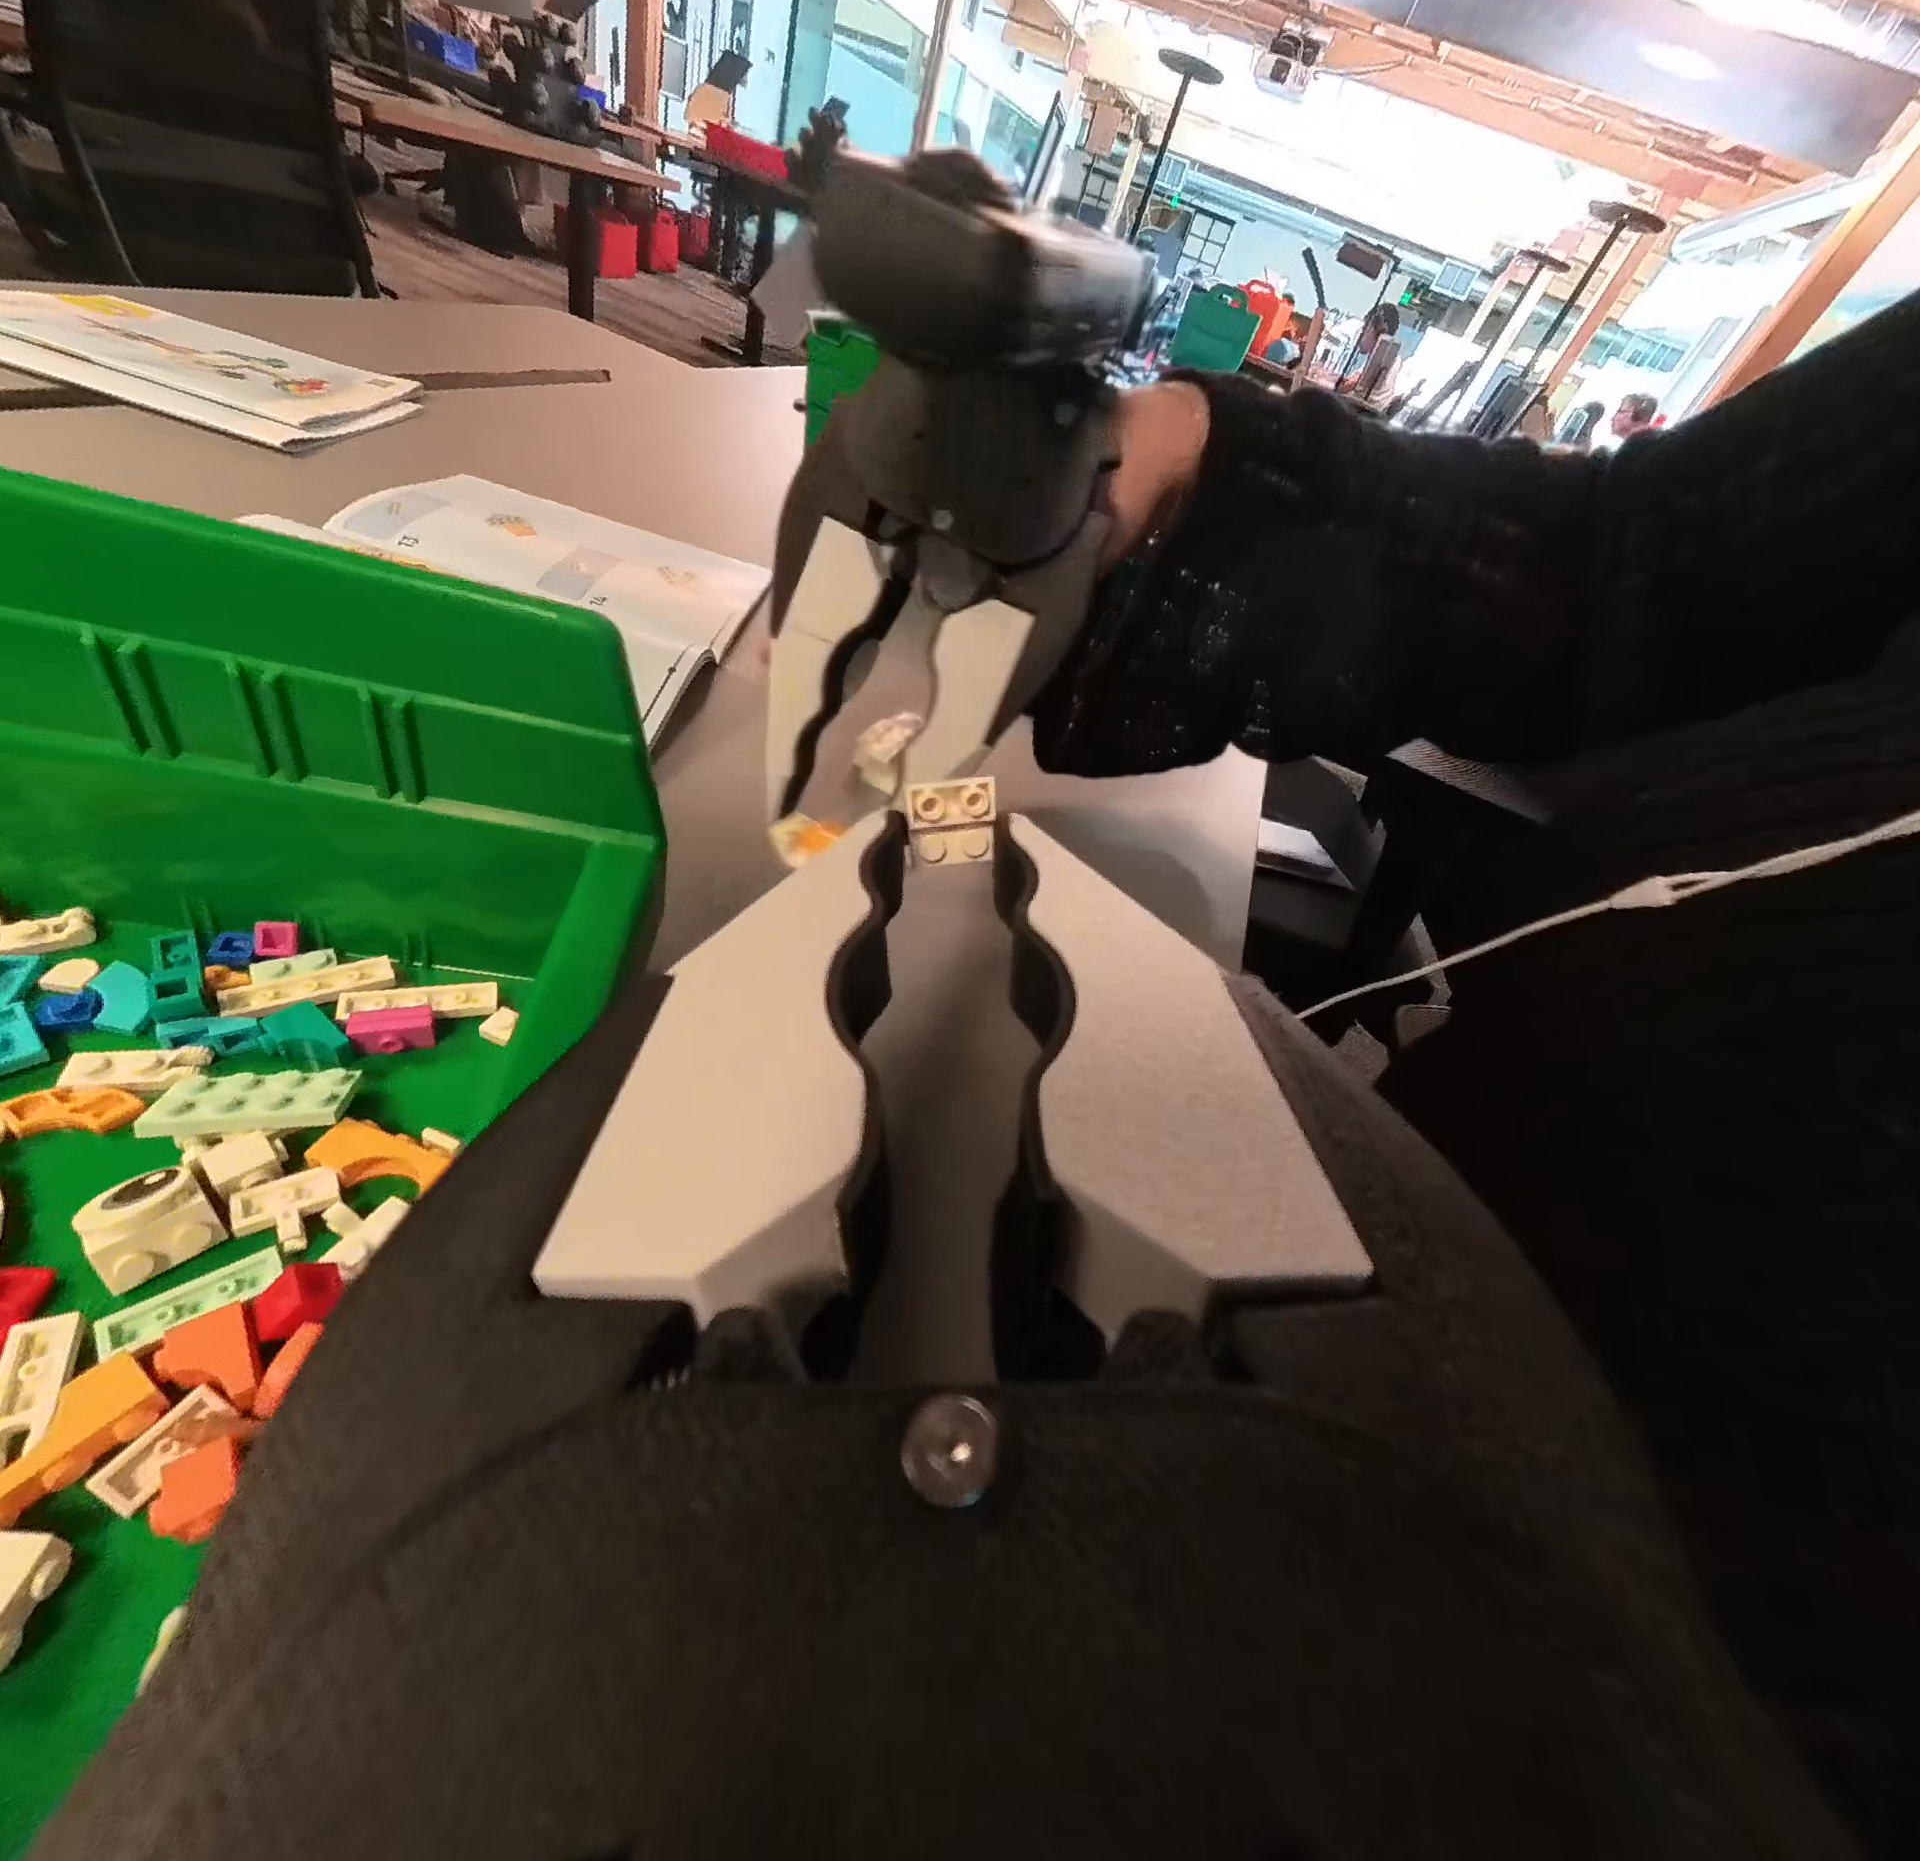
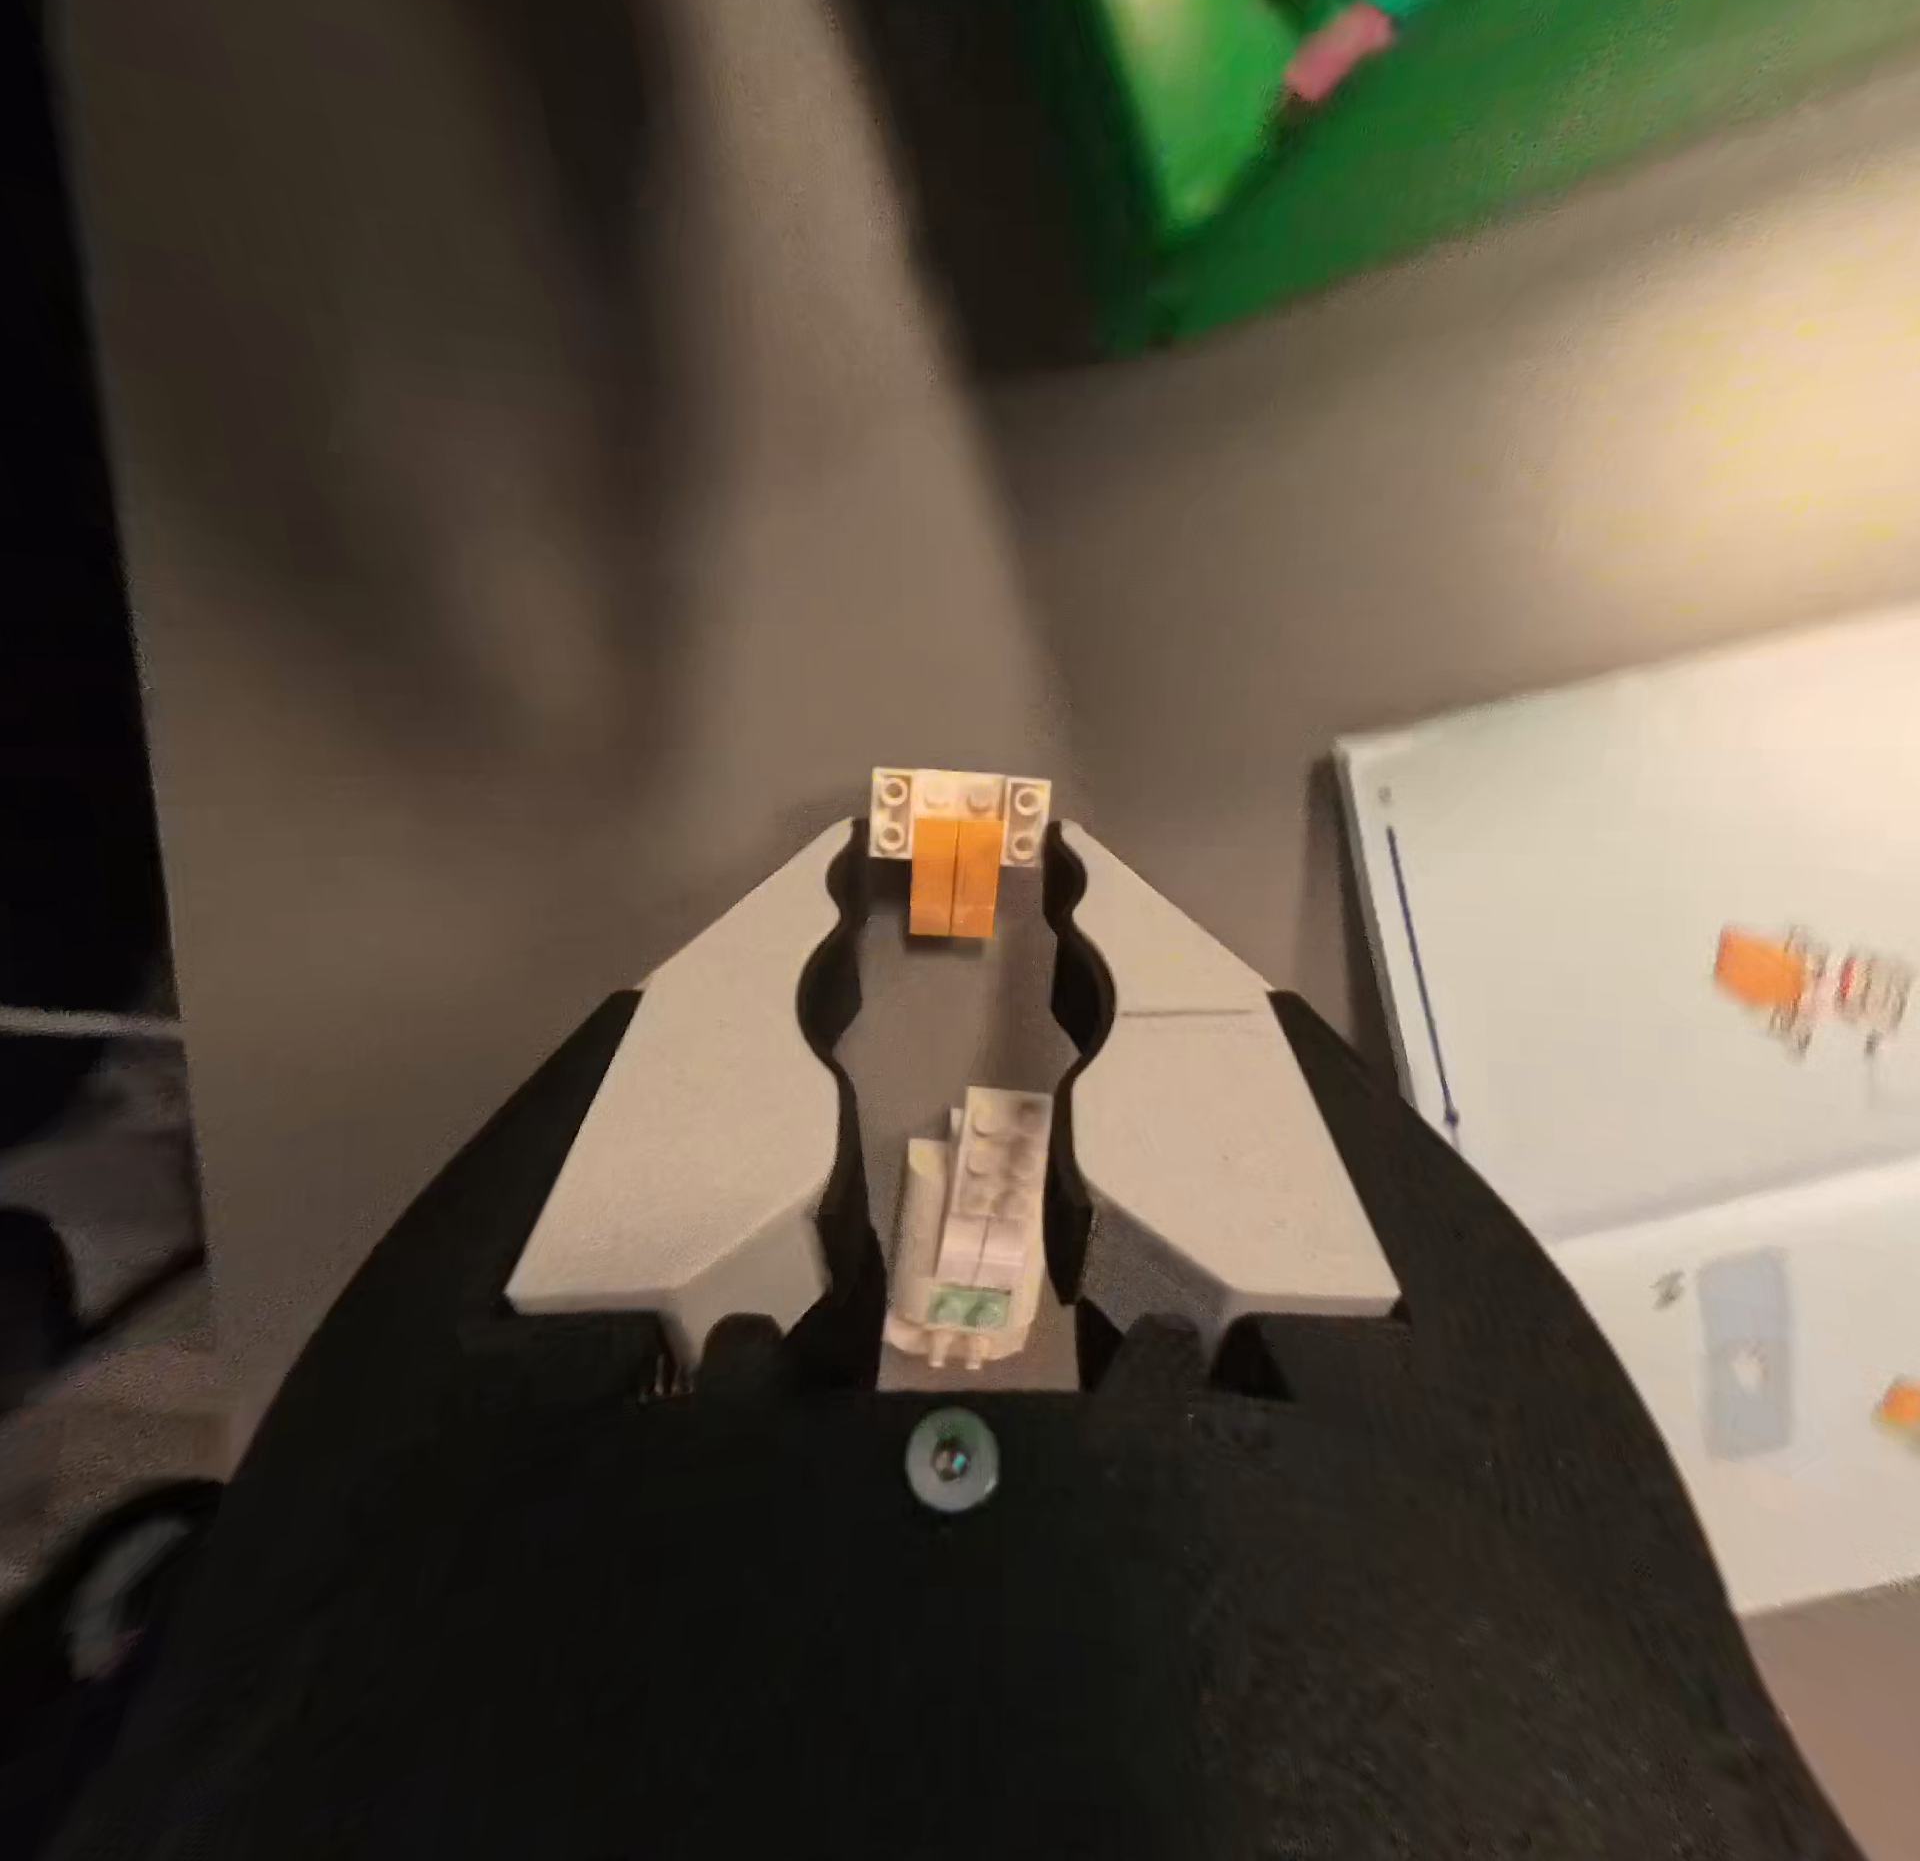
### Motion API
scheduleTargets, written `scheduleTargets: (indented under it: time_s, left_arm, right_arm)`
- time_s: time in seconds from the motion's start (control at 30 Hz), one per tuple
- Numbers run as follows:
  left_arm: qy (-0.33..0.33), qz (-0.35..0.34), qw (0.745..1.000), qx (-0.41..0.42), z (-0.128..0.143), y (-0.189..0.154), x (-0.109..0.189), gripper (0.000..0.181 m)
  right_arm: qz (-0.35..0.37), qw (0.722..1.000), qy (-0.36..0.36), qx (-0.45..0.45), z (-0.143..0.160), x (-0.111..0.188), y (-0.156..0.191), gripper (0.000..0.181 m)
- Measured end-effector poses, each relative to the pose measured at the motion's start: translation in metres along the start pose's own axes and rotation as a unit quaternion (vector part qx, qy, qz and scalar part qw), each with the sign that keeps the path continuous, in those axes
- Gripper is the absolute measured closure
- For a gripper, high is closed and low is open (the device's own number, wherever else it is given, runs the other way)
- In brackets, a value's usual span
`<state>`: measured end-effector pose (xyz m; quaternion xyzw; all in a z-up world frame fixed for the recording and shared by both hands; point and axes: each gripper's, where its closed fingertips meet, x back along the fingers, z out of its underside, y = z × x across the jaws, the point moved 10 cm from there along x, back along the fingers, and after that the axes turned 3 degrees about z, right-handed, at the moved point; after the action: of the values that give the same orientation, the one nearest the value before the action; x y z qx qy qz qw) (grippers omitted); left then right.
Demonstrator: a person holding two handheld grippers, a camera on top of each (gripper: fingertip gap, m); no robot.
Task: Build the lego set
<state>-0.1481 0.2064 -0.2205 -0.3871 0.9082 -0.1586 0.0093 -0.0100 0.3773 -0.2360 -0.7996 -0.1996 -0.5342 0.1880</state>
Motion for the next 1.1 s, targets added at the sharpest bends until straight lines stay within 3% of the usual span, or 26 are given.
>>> scheduleTargets:
  time_s: [0.03,0.13,0.27,0.73,0.8,1.0,1.1]
  left_arm:
    - [0.000,0.001,1.000,0.001,0.000,0.000,0.000,0.165]
    - [0.003,0.002,1.000,0.005,0.001,0.001,-0.001,0.165]
    - [0.007,0.008,1.000,0.011,0.002,0.000,-0.005,0.165]
    - [0.033,0.021,0.999,0.011,0.005,-0.005,-0.025,0.165]
    - [0.036,0.021,0.999,0.010,0.005,-0.006,-0.027,0.165]
    - [0.053,0.013,0.999,0.006,0.007,-0.008,-0.032,0.164]
    - [0.072,0.001,0.997,0.002,0.010,-0.009,-0.036,0.164]
  right_arm:
    - [-0.005,0.999,-0.004,0.047,-0.001,0.001,0.006,0.149]
    - [-0.040,0.987,-0.014,0.158,-0.003,0.003,0.024,0.149]
    - [-0.050,0.977,-0.008,0.208,-0.003,0.004,0.030,0.149]
    - [-0.037,0.981,-0.022,0.190,0.008,0.002,0.021,0.149]
    - [-0.029,0.983,-0.032,0.180,0.010,0.003,0.021,0.142]
    - [0.006,0.982,-0.145,0.119,0.019,0.022,0.018,0.132]
    - [0.099,0.963,-0.238,0.073,0.033,0.040,0.005,0.132]
